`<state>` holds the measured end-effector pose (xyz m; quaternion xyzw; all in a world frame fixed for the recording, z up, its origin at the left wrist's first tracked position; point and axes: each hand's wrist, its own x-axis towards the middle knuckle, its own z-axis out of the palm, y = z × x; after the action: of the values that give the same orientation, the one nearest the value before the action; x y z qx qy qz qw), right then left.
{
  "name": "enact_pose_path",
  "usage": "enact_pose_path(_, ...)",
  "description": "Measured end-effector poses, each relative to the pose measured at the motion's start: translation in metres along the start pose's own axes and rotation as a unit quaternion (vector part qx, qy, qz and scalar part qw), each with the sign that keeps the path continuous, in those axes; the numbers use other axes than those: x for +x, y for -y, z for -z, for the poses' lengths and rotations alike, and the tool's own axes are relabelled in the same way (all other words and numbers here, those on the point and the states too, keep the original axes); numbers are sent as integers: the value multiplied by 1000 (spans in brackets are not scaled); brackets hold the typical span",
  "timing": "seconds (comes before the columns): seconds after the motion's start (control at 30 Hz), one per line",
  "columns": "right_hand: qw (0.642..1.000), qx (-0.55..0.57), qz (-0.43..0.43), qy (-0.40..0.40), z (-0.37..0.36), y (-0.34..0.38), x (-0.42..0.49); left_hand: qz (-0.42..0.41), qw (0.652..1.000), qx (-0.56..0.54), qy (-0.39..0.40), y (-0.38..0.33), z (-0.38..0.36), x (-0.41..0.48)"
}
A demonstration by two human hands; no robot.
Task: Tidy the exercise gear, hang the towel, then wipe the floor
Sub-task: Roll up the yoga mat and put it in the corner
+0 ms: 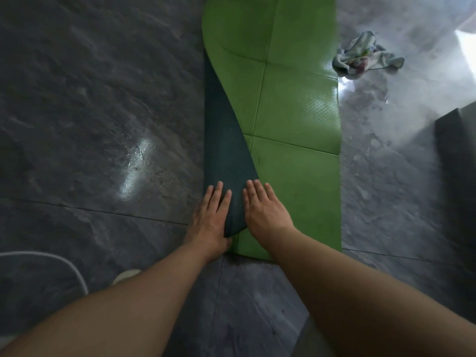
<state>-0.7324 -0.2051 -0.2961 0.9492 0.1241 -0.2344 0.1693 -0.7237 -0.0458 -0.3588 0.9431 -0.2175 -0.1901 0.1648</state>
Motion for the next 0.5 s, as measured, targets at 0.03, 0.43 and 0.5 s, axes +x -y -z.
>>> enact_pose_path(0.03,1000,-1,-8,3,-2,-3,-4,-2,1000,-8,3,-5,0,2)
enact_pose_path(0.43,988,-27,-114,101,-34,-45,-41,-108,992,29,63,-56,-24,22)
enact_pose_path(0.5,983,-30,-132,124,-40,-51,-44,-131,989,24,60,-63,-26,25)
